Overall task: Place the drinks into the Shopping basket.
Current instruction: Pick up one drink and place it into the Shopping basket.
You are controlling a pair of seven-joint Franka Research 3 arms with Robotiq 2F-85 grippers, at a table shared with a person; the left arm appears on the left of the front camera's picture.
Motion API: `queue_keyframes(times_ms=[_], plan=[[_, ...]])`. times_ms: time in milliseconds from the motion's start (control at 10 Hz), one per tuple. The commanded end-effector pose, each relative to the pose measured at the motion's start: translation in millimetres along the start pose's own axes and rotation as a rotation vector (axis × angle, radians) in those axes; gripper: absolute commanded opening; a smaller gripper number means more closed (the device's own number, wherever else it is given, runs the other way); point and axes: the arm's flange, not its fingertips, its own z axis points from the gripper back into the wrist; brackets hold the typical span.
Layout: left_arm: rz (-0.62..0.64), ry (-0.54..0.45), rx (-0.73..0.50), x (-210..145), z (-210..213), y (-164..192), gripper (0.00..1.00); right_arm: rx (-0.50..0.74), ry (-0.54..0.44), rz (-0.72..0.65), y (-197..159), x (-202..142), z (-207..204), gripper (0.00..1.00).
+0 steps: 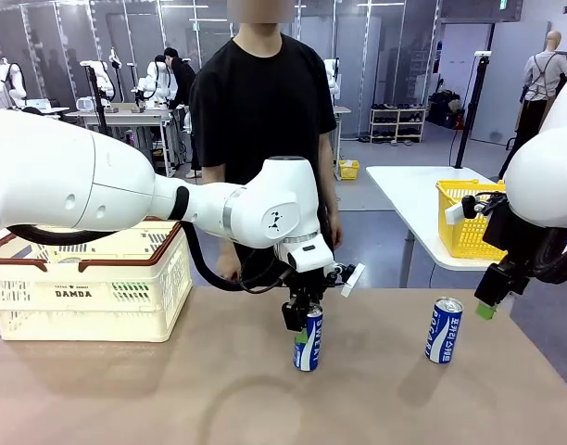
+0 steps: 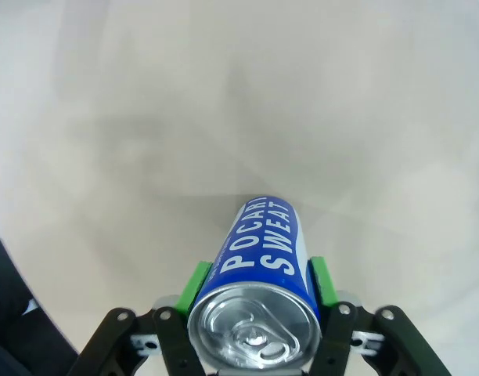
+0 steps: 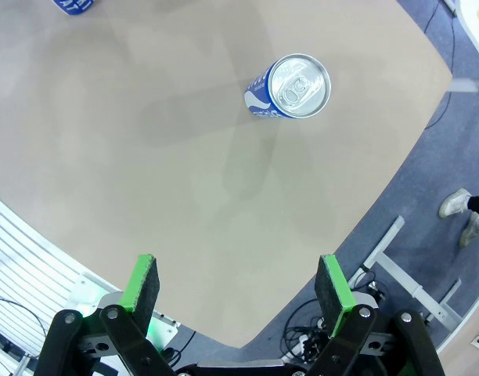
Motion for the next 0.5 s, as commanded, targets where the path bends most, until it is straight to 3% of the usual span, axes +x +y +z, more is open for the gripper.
queue_keyframes(times_ms=[0,400], plan=[[-0.001,0.01,-0.019,9,6,1,0.02,-0.001,0.005,0.002,-1,-1,1,1.0],[0.014,0.038,0.022,2,51,-5,0.0,-0.001,0.005,0.002,-1,-1,1,1.0]])
